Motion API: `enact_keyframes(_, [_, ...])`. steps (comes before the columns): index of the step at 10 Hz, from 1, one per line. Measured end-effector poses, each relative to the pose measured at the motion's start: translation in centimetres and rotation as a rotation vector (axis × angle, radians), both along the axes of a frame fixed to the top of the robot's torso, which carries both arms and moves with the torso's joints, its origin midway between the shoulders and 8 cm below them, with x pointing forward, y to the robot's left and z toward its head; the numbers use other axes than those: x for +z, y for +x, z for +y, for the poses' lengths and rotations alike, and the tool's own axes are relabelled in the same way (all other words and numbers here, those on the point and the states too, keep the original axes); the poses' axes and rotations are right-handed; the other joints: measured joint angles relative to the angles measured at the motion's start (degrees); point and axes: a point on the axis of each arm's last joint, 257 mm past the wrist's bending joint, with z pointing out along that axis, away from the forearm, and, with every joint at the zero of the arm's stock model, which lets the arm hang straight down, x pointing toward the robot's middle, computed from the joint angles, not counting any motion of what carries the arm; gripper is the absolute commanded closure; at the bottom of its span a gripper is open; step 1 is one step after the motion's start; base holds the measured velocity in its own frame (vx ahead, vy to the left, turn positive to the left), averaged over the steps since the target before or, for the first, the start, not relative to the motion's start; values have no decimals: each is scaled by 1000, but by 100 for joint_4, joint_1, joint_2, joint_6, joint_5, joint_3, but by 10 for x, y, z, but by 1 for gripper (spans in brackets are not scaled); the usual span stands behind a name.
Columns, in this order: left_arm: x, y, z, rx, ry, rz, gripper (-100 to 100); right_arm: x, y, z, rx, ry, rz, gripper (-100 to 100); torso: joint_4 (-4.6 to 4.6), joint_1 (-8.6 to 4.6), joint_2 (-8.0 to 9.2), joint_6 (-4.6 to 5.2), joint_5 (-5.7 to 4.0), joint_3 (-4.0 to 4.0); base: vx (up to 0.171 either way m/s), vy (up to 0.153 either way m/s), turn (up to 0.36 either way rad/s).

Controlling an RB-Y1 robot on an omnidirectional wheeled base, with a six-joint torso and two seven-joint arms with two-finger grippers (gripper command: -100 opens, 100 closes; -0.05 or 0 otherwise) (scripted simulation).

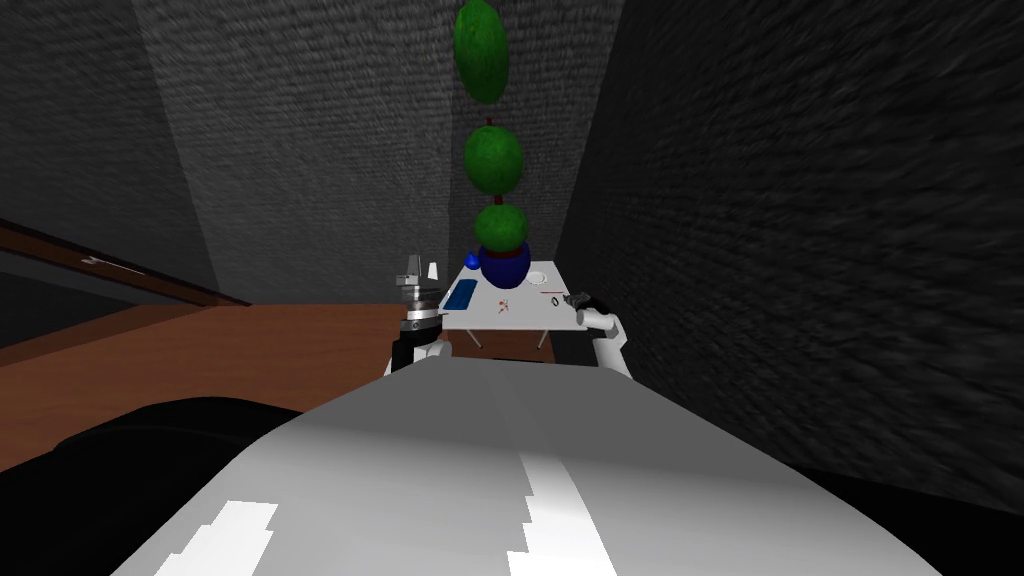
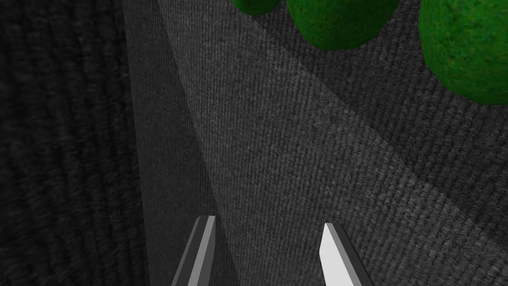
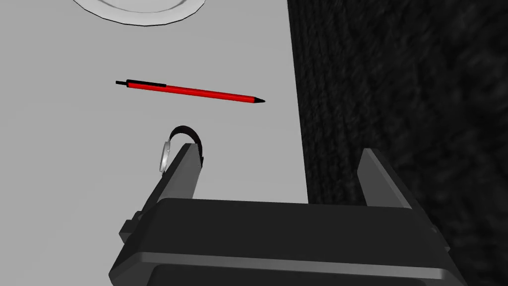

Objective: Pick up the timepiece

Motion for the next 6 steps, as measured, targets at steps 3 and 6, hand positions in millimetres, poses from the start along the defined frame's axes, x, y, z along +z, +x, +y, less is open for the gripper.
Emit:
enact_keyframes(3, [0,0,0,0,0,0,0,-22,-2,3,-43,91,76,-100,0,2,-2,0,0,-1,15,14,41])
enact_keyframes(6, [0,0,0,0,0,0,0,-45,-6,6,-93,185,159,-100,0,2,-1,1,0,-1,14,14,32])
